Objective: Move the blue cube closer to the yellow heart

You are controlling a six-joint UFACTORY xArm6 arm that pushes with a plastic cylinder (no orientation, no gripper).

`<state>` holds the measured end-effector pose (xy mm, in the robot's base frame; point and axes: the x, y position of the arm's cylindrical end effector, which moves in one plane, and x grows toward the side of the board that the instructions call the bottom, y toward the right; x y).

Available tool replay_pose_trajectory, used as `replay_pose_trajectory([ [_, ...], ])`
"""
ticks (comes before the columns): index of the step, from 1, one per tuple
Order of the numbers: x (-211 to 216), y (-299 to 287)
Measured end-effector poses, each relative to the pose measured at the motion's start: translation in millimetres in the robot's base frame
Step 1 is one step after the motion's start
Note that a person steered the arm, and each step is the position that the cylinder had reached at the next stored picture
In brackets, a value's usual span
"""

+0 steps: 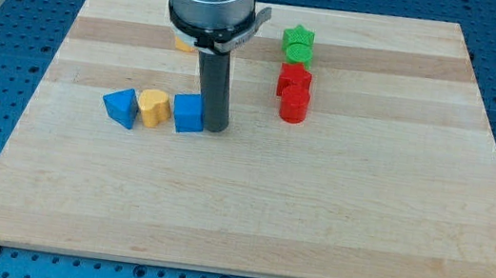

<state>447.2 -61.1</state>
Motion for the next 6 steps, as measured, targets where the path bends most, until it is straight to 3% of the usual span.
replay_pose_trajectory([
  [3, 0, -1],
  [6, -36, 3],
])
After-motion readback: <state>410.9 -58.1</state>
